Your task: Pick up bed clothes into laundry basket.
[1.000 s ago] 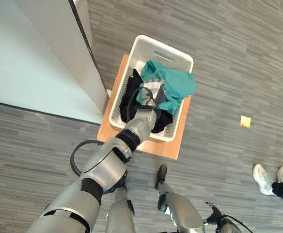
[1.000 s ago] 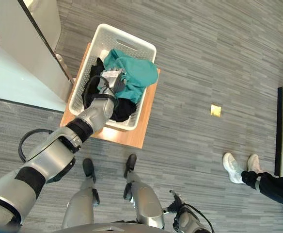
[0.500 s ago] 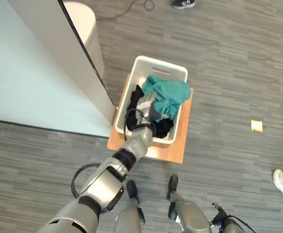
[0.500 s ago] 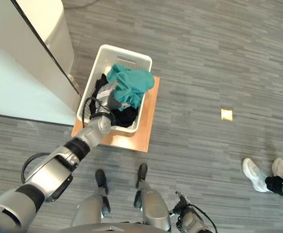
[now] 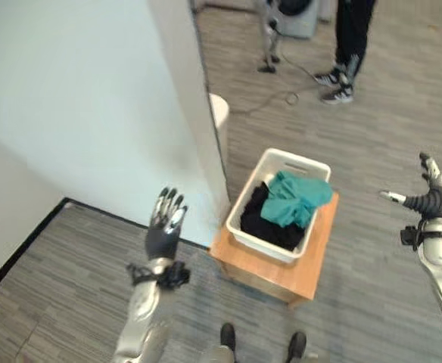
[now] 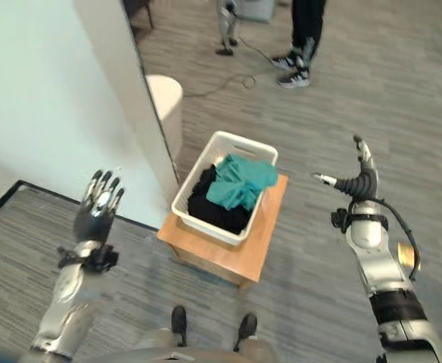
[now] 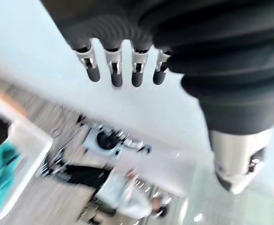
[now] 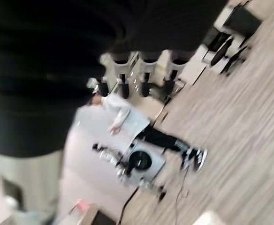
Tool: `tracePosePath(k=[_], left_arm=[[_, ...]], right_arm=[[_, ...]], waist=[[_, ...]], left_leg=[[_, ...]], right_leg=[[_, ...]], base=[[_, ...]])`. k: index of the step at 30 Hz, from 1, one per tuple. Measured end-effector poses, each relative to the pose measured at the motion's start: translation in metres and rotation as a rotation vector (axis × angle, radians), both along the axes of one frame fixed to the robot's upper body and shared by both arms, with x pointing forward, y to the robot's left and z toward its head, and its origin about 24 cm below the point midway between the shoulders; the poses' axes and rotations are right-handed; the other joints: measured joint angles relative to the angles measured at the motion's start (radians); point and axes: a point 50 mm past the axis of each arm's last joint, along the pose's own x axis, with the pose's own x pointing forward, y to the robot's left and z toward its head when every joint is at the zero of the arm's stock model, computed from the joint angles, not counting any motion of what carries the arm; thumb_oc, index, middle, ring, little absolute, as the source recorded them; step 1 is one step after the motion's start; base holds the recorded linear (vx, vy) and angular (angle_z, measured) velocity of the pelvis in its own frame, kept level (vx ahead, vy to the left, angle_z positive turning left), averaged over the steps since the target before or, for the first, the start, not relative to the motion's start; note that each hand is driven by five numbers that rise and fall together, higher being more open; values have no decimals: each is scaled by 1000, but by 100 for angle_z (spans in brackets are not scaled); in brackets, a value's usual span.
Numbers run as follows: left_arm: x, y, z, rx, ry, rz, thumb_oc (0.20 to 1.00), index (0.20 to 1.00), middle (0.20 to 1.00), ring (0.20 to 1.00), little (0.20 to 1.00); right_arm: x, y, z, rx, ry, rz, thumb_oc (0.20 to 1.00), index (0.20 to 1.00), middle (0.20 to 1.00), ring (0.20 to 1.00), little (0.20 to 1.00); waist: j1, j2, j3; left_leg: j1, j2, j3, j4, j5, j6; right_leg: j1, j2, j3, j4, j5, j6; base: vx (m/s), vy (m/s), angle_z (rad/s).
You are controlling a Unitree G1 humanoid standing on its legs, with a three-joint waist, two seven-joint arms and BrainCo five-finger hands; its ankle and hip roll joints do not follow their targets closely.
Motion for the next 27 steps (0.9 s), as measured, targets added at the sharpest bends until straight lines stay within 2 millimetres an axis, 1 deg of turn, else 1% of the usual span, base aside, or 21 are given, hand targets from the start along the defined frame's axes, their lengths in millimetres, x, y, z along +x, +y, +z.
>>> tracePosePath(k=[4, 6, 7, 8, 9, 10, 12, 13, 14, 16, 17, 18, 19, 20, 21, 22, 23, 24, 25, 26, 27], left_arm=[[8, -9, 19, 35, -112, -46, 1000, 1000, 1000, 1000, 1000], [9, -14, 15, 63, -97, -60, 1000, 1000, 1000, 1000, 1000], [32, -39, 12, 3, -90, -91, 1000, 1000, 1000, 1000, 1000], [45, -59, 12, -47, -80, -122, 1000, 1000, 1000, 1000, 1000], [45, -57, 10, 6, -64, -107, 1000, 1000, 1000, 1000, 1000], [40, -46, 4, 43, -30, -76, 1000, 1000, 1000, 1000, 1000], [25, -25, -12, 110, 61, -21, 1000, 1000, 1000, 1000, 1000], [13, -12, -26, 132, 129, 25, 1000, 1000, 1000, 1000, 1000], [-7, 27, -35, 177, 199, 196, 1000, 1000, 1000, 1000, 1000], [-10, 45, -28, 230, 187, 276, 1000, 1000, 1000, 1000, 1000], [-3, 44, -19, 285, 149, 280, 1000, 1000, 1000, 1000, 1000], [3, 38, -15, 311, 133, 258, 1000, 1000, 1000, 1000, 1000], [2, 34, -17, 330, 135, 239, 1000, 1000, 1000, 1000, 1000], [2, 27, -19, 331, 135, 218, 1000, 1000, 1000, 1000, 1000], [3, 25, -17, 331, 123, 228, 1000, 1000, 1000, 1000, 1000], [10, 23, -17, 338, 118, 233, 1000, 1000, 1000, 1000, 1000], [12, 21, -15, 337, 107, 231, 1000, 1000, 1000, 1000, 1000], [12, 27, -14, 347, 107, 259, 1000, 1000, 1000, 1000, 1000], [13, 29, -16, 351, 120, 272, 1000, 1000, 1000, 1000, 1000], [11, 33, -16, 357, 125, 287, 1000, 1000, 1000, 1000, 1000], [4, 38, -20, 359, 151, 314, 1000, 1000, 1000, 1000, 1000]], right_arm=[[1, 53, -17, 60, 41, 225, 1000, 1000, 1000, 1000, 1000], [-9, 98, -27, 116, 60, 395, 1000, 1000, 1000, 1000, 1000], [-18, 122, -42, 165, 116, 458, 1000, 1000, 1000, 1000, 1000], [-20, 140, -49, 155, 158, 532, 1000, 1000, 1000, 1000, 1000], [-10, 172, -39, 95, 140, 655, 1000, 1000, 1000, 1000, 1000], [-5, 178, -30, 95, 104, 671, 1000, 1000, 1000, 1000, 1000], [3, 170, 11, 31, 44, 678, 1000, 1000, 1000, 1000, 1000], [-2, 153, 60, -37, -140, 671, 1000, 1000, 1000, 1000, 1000], [-20, 158, 89, 145, -392, 672, 1000, 1000, 1000, 1000, 1000], [-35, 181, 68, 220, -305, 759, 1000, 1000, 1000, 1000, 1000], [-46, 197, 40, 210, -164, 831, 1000, 1000, 1000, 1000, 1000], [-44, 201, 20, 148, -57, 851, 1000, 1000, 1000, 1000, 1000], [-38, 200, 12, 109, -18, 836, 1000, 1000, 1000, 1000, 1000], [-27, 191, 5, 73, 12, 779, 1000, 1000, 1000, 1000, 1000], [-22, 183, 5, 76, 10, 734, 1000, 1000, 1000, 1000, 1000], [-19, 175, 4, 81, 8, 683, 1000, 1000, 1000, 1000, 1000], [-16, 169, 6, 69, 5, 657, 1000, 1000, 1000, 1000, 1000], [-12, 166, 10, 64, -10, 637, 1000, 1000, 1000, 1000, 1000], [-13, 165, 7, 70, -4, 623, 1000, 1000, 1000, 1000, 1000], [-12, 166, 8, 74, -5, 625, 1000, 1000, 1000, 1000, 1000], [-12, 167, 10, 72, -15, 631, 1000, 1000, 1000, 1000, 1000]], waist=[[40, 25, -14], [50, 30, -13], [35, 32, -12], [-14, 36, -19], [-26, 25, -15], [9, 36, -20], [10, 14, -20], [10, 55, -31], [17, 61, -59], [11, 8, -56], [-2, -26, -34], [-22, -32, -15], [-8, -28, -8], [-16, -21, 3], [-11, -9, 15], [-48, 9, 20], [-64, 8, 24], [-51, -27, 27], [-67, -37, 21], [-73, -63, 21], [-55, -72, 15]], left_leg=[[-27, -12, -29, -5, 0, 6], [-49, -26, -48, 37, 12, -15], [-142, -62, -97, 131, 11, -162], [-174, -30, 84, 131, -67, -189], [-189, 178, 624, 305, -102, 32], [-189, 204, 677, 333, -100, 27], [-160, 91, 559, 256, -102, 20], [-107, 19, 465, 196, -89, 36], [22, -44, 383, 68, -40, 115], [18, -68, 260, 76, -49, 132], [9, -87, 138, 67, -35, 119], [-9, -73, 33, 61, -21, 118], [-10, -87, -14, 55, -13, 123], [-17, -103, -96, 65, -15, 122], [-12, -128, -224, 69, -14, 111], [-18, -128, -323, 77, -10, 83], [-18, -128, -328, 67, -19, 88], [-18, -153, -390, 76, -32, 72], [-21, -167, -446, 97, -32, 70], [-24, -178, -451, 100, -21, 69], [-27, -157, -490, 92, -29, 63]], right_leg=[[-8, -9, -10, 2, -5, 7], [16, -4, -30, 4, 0, 7], [56, -27, -90, 16, -22, 40], [95, -23, -178, 4, -56, 13], [107, -37, -325, 12, -108, -19], [111, -52, -332, 19, -121, 0], [143, -112, -424, 65, -110, 33], [121, -181, -434, 221, -142, 68], [80, -284, -362, 606, -159, 91], [-50, -387, -227, 956, -96, 110], [-160, -295, -23, 1041, -149, 114], [-225, -172, 121, 980, -222, 120], [-253, -133, 134, 919, -238, 119], [-271, -94, 167, 748, -256, 81], [-275, -32, 265, 660, -281, 60], [-251, 47, 433, 536, -296, 32], [-238, 69, 484, 464, -276, 29], [-224, 151, 763, 425, -272, 26], [-197, 194, 904, 396, -265, 21], [-187, 185, 895, 352, -195, 7], [-178, 180, 799, 317, -129, -25]], base=[[-5, -98, 25], [-136, -230, 80], [-49, -188, 298], [133, -49, 461], [384, 146, 370], [443, 245, 243], [224, 201, 128], [144, 260, 201], [169, 237, 188], [-7, -16, 206], [-37, -310, 315], [13, -261, 313], [107, -446, 294], [91, -259, 235], [141, -335, 302], [94, -168, 289], [102, -247, 321], [32, -252, 282], [-26, -282, 259], [-30, -347, 236], [7, -355, 165]])
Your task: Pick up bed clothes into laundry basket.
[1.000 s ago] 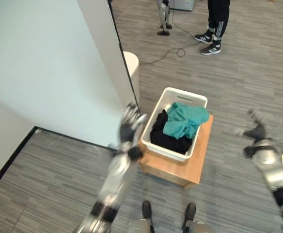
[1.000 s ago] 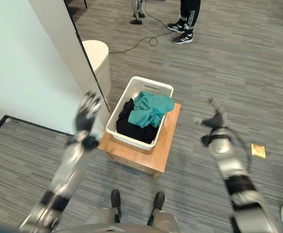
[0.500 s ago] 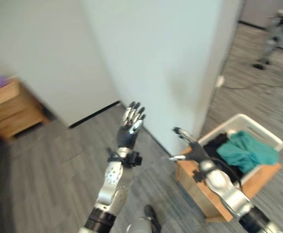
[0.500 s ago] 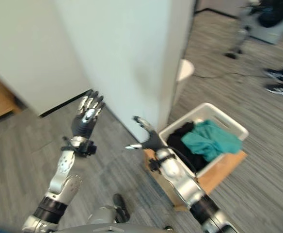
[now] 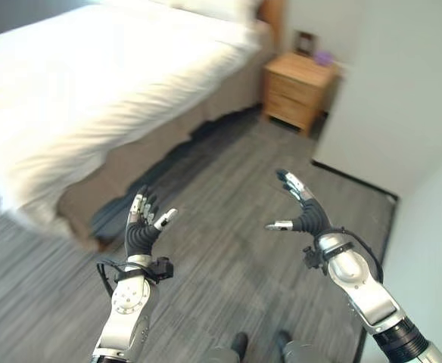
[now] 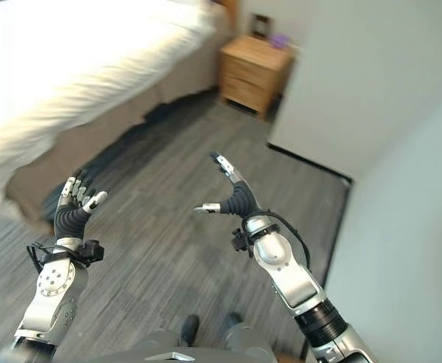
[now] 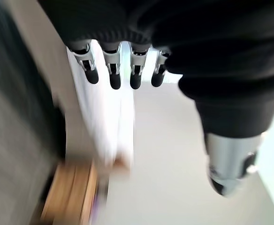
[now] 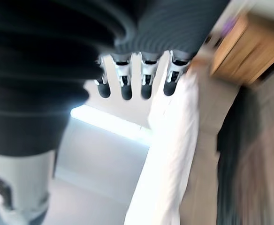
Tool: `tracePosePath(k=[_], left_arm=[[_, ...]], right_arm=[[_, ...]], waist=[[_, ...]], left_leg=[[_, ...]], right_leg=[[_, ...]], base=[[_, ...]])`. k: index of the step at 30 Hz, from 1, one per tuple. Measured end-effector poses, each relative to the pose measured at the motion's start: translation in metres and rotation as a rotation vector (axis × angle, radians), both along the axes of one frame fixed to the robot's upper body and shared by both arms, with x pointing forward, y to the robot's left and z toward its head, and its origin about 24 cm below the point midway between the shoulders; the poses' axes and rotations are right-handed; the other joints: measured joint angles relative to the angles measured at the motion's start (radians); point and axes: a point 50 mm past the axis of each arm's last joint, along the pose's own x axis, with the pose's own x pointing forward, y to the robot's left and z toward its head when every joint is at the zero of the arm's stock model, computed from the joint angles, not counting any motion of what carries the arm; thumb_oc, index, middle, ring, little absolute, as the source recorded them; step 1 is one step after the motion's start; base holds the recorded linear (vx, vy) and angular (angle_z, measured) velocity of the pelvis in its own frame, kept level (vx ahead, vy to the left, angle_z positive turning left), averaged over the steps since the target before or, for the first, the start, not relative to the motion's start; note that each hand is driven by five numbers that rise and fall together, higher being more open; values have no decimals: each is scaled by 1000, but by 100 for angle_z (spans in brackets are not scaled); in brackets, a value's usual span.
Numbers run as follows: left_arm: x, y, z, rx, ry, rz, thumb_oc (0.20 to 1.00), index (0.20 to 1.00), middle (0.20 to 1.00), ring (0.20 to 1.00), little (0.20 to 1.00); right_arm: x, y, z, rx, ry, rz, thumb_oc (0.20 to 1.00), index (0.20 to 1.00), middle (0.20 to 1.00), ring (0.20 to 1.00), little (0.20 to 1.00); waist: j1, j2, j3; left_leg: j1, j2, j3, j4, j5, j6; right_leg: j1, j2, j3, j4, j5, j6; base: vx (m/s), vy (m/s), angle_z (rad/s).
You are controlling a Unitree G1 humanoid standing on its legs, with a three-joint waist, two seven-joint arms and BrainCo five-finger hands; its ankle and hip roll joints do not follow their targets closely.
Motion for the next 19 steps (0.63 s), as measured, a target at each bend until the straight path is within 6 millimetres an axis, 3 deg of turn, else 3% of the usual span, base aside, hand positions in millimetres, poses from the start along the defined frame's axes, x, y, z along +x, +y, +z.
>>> tracePosePath(k=[1, 2, 4, 5, 6, 7, 8, 9, 10, 11, 12, 13, 14, 15, 16, 17, 19], left_arm=[[-4, 3, -1, 3, 7, 12, 1000, 1000, 1000, 1000, 1000], [-10, 9, 0, 4, 5, 47, 1000, 1000, 1000, 1000, 1000], [-11, 11, -1, -9, 4, 70, 1000, 1000, 1000, 1000, 1000], [-14, 8, -3, -39, 4, 88, 1000, 1000, 1000, 1000, 1000], [-13, 6, -1, -52, -15, 90, 1000, 1000, 1000, 1000, 1000], [-11, 6, 1, -44, -25, 82, 1000, 1000, 1000, 1000, 1000], [-10, 8, 4, -28, -28, 75, 1000, 1000, 1000, 1000, 1000], [-8, 9, 6, -17, -35, 64, 1000, 1000, 1000, 1000, 1000], [-11, 9, 3, -14, -20, 54, 1000, 1000, 1000, 1000, 1000], [-6, 7, 5, -14, -27, 24, 1000, 1000, 1000, 1000, 1000], [-5, 5, 5, -16, -30, 6, 1000, 1000, 1000, 1000, 1000], [-4, 3, 6, -18, -32, -6, 1000, 1000, 1000, 1000, 1000], [0, 0, 9, 21, -27, -42, 1000, 1000, 1000, 1000, 1000], [4, -3, 14, 32, -43, -61, 1000, 1000, 1000, 1000, 1000], [8, -5, 23, 43, -78, -75, 1000, 1000, 1000, 1000, 1000], [9, -5, 24, 50, -80, -77, 1000, 1000, 1000, 1000, 1000], [12, -4, 29, 98, -87, -90, 1000, 1000, 1000, 1000, 1000]], right_arm=[[1, 2, 2, 1, -8, 6, 1000, 1000, 1000, 1000, 1000], [4, 6, 6, -6, -25, 22, 1000, 1000, 1000, 1000, 1000], [9, 4, 3, -31, -15, 12, 1000, 1000, 1000, 1000, 1000], [10, 2, -4, -42, 14, 1, 1000, 1000, 1000, 1000, 1000], [8, -1, -7, -53, 23, -6, 1000, 1000, 1000, 1000, 1000], [9, -3, -8, -62, 24, -12, 1000, 1000, 1000, 1000, 1000], [10, -2, -6, -62, 17, -10, 1000, 1000, 1000, 1000, 1000], [11, -3, -4, -63, 9, -17, 1000, 1000, 1000, 1000, 1000], [14, -7, 3, -49, -15, -39, 1000, 1000, 1000, 1000, 1000], [14, -14, 7, -50, -30, -61, 1000, 1000, 1000, 1000, 1000], [12, -19, 7, -44, -29, -81, 1000, 1000, 1000, 1000, 1000], [12, -23, 8, -42, -35, -93, 1000, 1000, 1000, 1000, 1000], [11, -33, 12, -32, -49, -127, 1000, 1000, 1000, 1000, 1000], [10, -39, 9, -20, -37, -157, 1000, 1000, 1000, 1000, 1000], [11, -40, 3, -10, -7, -171, 1000, 1000, 1000, 1000, 1000], [11, -37, -1, -10, 11, -160, 1000, 1000, 1000, 1000, 1000], [8, -33, -9, -5, 41, -147, 1000, 1000, 1000, 1000, 1000]], waist=[[17, 6, 0], [37, 13, 9], [42, 34, 23], [50, 43, 37], [18, 28, 47], [-8, 8, 63], [-26, -12, 72], [-33, -23, 75], [-24, -30, 79], [-54, -25, 82], [-101, -1, 74], [-101, 22, 65], [-107, 67, 63], [-111, 73, 63], [-94, 59, 63], [-101, 66, 65], [-100, 61, 65]], left_leg=[[-5, 24, 1, -7, 1, -12], [-15, 57, 26, -22, 9, -42], [-24, 116, 96, -38, 26, -73], [-26, 146, 187, -34, 24, -73], [-32, 165, 325, -24, 10, -85], [-38, 196, 576, -28, -11, -89], [-48, 229, 799, -5, -20, -97], [-56, 264, 909, 63, -23, -101], [-51, 276, 858, 214, -41, -127], [-9, 282, 843, 301, -57, -151], [89, 308, 943, 199, -59, -156], [126, 282, 902, 87, -46, -148], [149, 257, 861, -31, -18, -121], [164, 237, 847, -75, -13, -106], [153, 197, 803, -92, -3, -74], [143, 187, 767, -92, -7, -59], [131, 165, 734, -91, -3, -33]], right_leg=[[6, 1, -35, -37, 13, -6], [19, -9, -121, -93, 42, -8], [63, -4, -212, -165, 76, -42], [132, -16, -291, -226, 92, -59], [163, -32, -335, -261, 100, -74], [178, -63, -447, -272, 101, -81], [178, -84, -513, -274, 105, -99], [171, -100, -548, -273, 105, -100], [162, -139, -579, -274, 104, -100], [206, -176, -677, -297, 104, -97], [260, -181, -779, -301, 106, -95], [263, -183, -783, -290, 109, -90], [260, -188, -828, -258, 108, -81], [255, -201, -853, -235, 104, -66], [202, -260, -856, -111, 86, -30], [132, -300, -827, 24, 45, 7], [45, -331, -744, 128, -7, 66]], base=[[-21, -311, 126], [7, -167, 97], [-160, -100, 135], [-397, -136, 161], [-399, -128, 201], [-361, -136, 192], [-277, -95, 182], [-217, -80, 149], [-133, 54, 164], [-88, 216, 220], [-77, 305, 204], [-84, 295, 179], [-85, 191, 123], [-113, 171, 134], [-208, 86, 113], [-186, 50, 102], [-140, 42, 80]])
